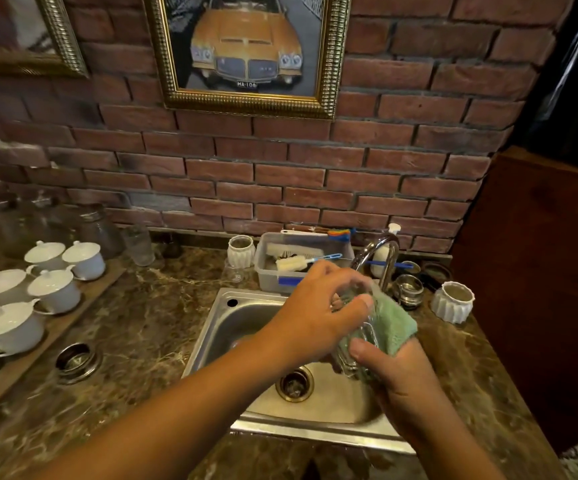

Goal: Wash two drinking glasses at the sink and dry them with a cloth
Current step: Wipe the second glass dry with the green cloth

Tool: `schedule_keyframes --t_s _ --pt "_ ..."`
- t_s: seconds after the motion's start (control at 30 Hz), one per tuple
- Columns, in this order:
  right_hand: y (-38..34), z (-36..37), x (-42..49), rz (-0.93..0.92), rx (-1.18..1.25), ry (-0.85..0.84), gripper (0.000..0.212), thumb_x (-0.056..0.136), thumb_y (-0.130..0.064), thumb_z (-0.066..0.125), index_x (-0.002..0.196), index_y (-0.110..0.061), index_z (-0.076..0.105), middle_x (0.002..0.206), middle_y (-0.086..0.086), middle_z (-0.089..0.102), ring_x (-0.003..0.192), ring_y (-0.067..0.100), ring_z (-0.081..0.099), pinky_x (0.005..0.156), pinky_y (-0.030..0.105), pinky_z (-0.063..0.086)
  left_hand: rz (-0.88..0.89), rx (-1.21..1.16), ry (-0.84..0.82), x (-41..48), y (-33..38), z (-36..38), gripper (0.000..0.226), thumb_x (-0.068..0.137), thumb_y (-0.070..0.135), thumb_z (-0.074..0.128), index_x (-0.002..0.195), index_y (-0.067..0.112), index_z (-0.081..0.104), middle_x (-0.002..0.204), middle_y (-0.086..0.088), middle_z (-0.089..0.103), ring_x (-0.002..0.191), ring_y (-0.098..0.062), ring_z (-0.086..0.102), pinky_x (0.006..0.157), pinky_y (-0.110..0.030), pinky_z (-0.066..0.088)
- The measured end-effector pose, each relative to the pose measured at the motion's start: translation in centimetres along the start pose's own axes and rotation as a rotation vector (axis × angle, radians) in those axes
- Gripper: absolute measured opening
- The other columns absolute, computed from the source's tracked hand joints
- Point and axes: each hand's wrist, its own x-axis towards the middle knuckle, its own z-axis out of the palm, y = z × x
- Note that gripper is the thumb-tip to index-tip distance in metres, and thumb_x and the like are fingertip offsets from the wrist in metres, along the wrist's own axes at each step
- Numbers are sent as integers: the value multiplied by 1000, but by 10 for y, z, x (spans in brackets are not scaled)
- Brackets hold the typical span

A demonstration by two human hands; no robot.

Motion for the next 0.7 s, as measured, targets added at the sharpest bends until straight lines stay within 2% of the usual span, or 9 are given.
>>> schedule_keyframes --t_s 0.07,0.13,0.2,0.3,0.37,0.43,0.5,0.6,0.7 --pt "-3 8 0 -110 -277 98 75 68 -12 89 133 -26 54 120 -5 72 110 13 70 85 27 59 -49 22 34 5 5 2 37 94 46 52 127 31 61 120 3 51 107 -11 54 76 -20 45" --pt "-3 13 -3 -180 -505 217 87 69 -10 90 140 -31 45 120 -15 69 112 0 65 91 19 55 -83 23 40 9 9 4 34 99 42 52 129 28 60 110 5 57 102 -11 56 75 -22 46" --pt "0 16 -5 -256 -688 281 96 67 -17 91 145 -36 38 129 -18 62 119 -1 60 97 22 53 -106 5 70 10 8 6 32 99 44 53 126 29 61 104 8 61 98 -10 59 78 -26 50" --pt "-3 15 -5 -232 -698 246 94 66 -16 91 141 -42 39 124 -21 64 114 -6 61 93 20 52 -65 -60 178 5 5 7 35 93 43 59 126 33 60 104 14 64 97 -4 61 77 -21 53" --pt "-15 15 -3 -147 -601 151 80 67 -7 90 128 -39 49 110 -28 68 101 -10 65 80 12 55 0 -113 222 0 5 6 40 85 43 58 124 34 60 104 16 66 98 -1 63 79 -20 56" --pt "-26 12 0 -69 -468 35 69 63 -3 90 115 -35 56 101 -27 72 95 -4 69 72 12 56 70 -149 209 -4 7 3 41 82 41 59 122 35 59 104 16 66 99 1 64 77 -16 55" --pt "-32 6 1 2 -248 -67 71 54 -17 90 118 -27 61 107 -7 76 99 16 73 75 26 61 132 -175 172 -7 8 0 44 80 45 58 123 39 58 107 9 67 102 -3 64 80 -20 57" --pt "-26 2 -1 226 248 -127 92 32 -24 102 117 -10 71 110 22 74 94 41 74 73 51 63 207 -244 132 -12 7 -1 49 80 45 54 128 35 56 109 0 65 103 -18 65 89 -47 56" --pt "-19 1 -7 345 498 -55 84 9 -22 103 88 -3 81 93 30 74 74 47 74 50 50 60 247 -167 100 -13 5 -1 51 81 45 52 129 30 57 111 1 62 104 -21 62 88 -51 54"
